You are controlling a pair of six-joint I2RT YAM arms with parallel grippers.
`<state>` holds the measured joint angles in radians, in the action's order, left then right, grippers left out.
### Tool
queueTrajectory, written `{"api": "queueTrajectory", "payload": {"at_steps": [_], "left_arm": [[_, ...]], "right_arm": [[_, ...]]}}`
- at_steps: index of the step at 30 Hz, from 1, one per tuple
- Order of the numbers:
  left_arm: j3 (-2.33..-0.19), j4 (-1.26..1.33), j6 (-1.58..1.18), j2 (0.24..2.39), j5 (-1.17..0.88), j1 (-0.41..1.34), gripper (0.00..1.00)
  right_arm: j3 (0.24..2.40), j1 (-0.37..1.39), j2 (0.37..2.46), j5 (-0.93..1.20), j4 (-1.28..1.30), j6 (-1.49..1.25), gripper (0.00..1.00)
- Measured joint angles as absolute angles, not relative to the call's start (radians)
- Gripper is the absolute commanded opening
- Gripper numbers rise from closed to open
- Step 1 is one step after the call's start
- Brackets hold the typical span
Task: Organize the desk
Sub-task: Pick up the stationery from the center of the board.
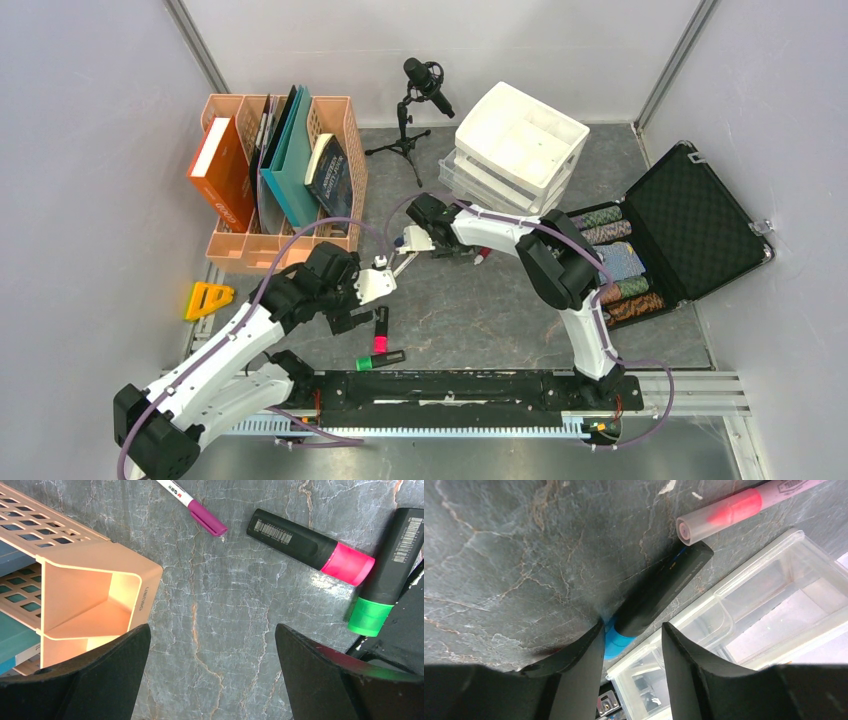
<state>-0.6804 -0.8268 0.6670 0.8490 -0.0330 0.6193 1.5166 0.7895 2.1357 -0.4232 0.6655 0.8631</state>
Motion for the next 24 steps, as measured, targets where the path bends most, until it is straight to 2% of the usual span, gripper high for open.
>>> {"api": "queueTrajectory", "payload": {"at_steps": [19,24], "left_arm": [[-0.68,-0.826,0.667,0.841,-0.027,0.619,1.0],[-0.68,-0.826,0.667,0.837,-0.027,0.619,1.0]], "right_arm": [[1.493,0.785,2.111,-0.343,0.78,0.935,0.38],[1.457,0.807,2.076,-0.282,0.825,0.95,0.26]]}}
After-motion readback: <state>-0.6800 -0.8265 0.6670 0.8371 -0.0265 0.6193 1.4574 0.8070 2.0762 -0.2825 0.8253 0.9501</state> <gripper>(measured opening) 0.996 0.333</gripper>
